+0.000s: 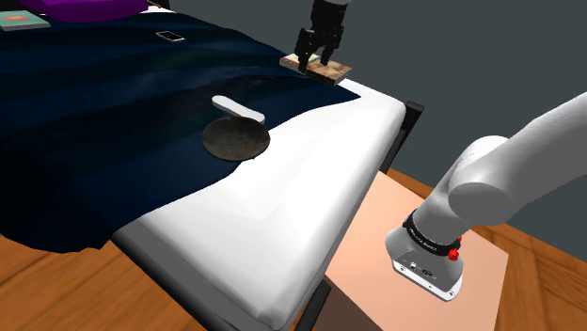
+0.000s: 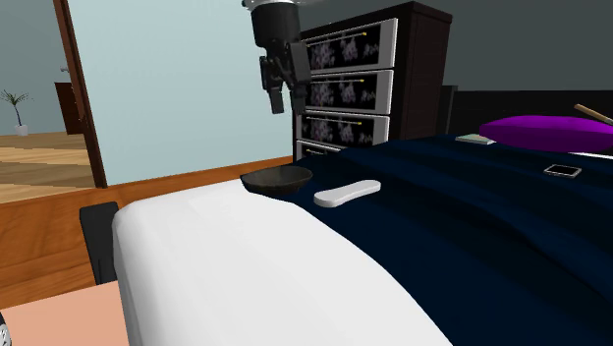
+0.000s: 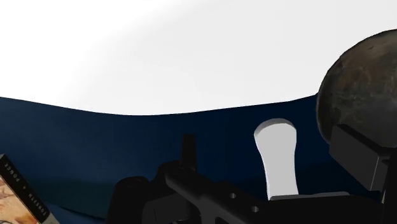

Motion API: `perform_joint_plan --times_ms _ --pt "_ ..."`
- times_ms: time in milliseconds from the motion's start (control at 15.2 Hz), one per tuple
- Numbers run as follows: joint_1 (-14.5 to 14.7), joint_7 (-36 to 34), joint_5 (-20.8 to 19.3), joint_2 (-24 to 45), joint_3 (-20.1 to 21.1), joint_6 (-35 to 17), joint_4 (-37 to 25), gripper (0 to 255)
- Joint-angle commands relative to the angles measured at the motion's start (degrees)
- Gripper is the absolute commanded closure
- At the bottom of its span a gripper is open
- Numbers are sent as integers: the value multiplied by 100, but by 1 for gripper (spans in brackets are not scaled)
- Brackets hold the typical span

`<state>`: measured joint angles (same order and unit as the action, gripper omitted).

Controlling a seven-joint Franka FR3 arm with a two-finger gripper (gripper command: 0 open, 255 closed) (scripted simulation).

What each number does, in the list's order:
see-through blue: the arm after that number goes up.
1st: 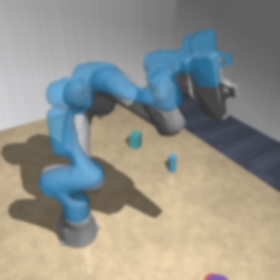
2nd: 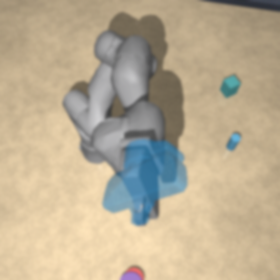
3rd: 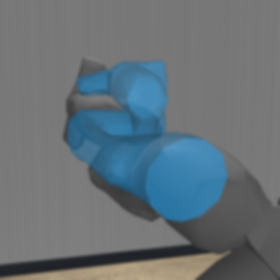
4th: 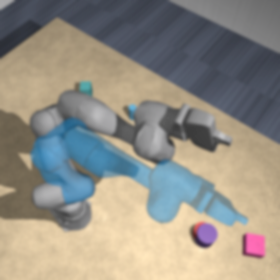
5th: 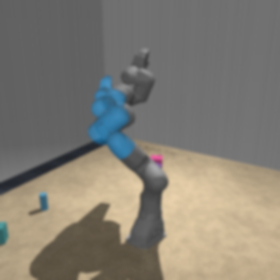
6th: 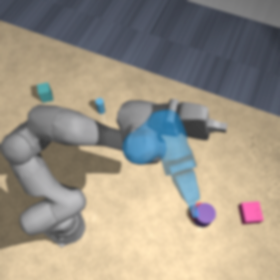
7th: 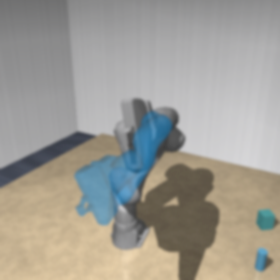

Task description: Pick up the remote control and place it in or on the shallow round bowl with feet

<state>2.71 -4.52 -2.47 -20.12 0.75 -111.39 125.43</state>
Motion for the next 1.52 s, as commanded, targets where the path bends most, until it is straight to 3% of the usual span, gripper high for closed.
perform_joint_plan --times_ms 0,660,1320,1452 --pt "43 -3 16 454 45 -168 -223 0" --pt "197 87 6 2694 199 -555 -1764 0" --pt "410 178 -93 5019 322 -284 -4054 0" --pt "409 174 -97 5067 318 -413 -3973 0"
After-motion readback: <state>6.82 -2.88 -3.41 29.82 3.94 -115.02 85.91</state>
